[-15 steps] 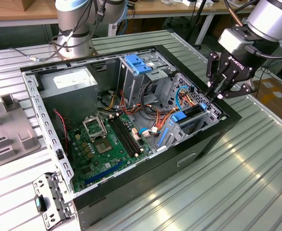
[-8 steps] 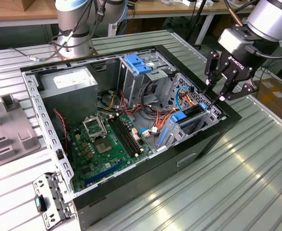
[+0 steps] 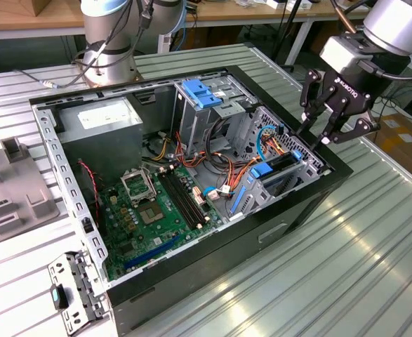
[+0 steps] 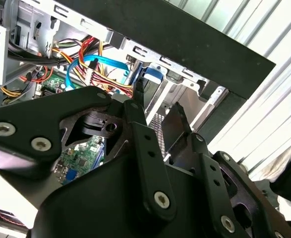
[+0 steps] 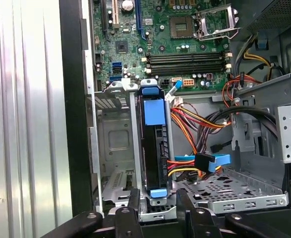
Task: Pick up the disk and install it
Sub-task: 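Insert the second disk wire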
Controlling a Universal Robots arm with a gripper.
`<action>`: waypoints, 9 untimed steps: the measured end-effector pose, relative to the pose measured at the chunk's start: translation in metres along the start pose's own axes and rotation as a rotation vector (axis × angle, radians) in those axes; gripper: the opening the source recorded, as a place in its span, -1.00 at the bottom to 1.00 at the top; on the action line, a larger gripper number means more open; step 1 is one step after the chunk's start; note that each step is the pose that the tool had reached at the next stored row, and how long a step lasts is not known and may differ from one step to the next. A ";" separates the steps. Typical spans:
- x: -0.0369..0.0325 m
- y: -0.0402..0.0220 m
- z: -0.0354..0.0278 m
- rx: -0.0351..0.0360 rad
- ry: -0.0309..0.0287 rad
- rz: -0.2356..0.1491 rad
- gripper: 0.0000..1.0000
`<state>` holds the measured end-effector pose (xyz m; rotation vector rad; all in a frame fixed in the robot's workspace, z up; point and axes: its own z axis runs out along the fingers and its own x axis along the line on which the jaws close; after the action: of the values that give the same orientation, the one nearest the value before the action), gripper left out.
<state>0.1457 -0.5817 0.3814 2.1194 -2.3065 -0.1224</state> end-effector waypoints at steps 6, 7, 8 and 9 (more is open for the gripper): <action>-0.0103 0.0012 0.0005 0.0001 0.0001 0.000 -0.15; -0.0114 0.0014 0.0006 0.0001 0.0000 0.000 -0.15; -0.0129 0.0017 0.0007 0.0001 0.0000 0.000 -0.15; -0.0140 0.0020 0.0007 0.0000 0.0001 0.000 -0.15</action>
<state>0.1449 -0.5676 0.3815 2.1193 -2.3065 -0.1223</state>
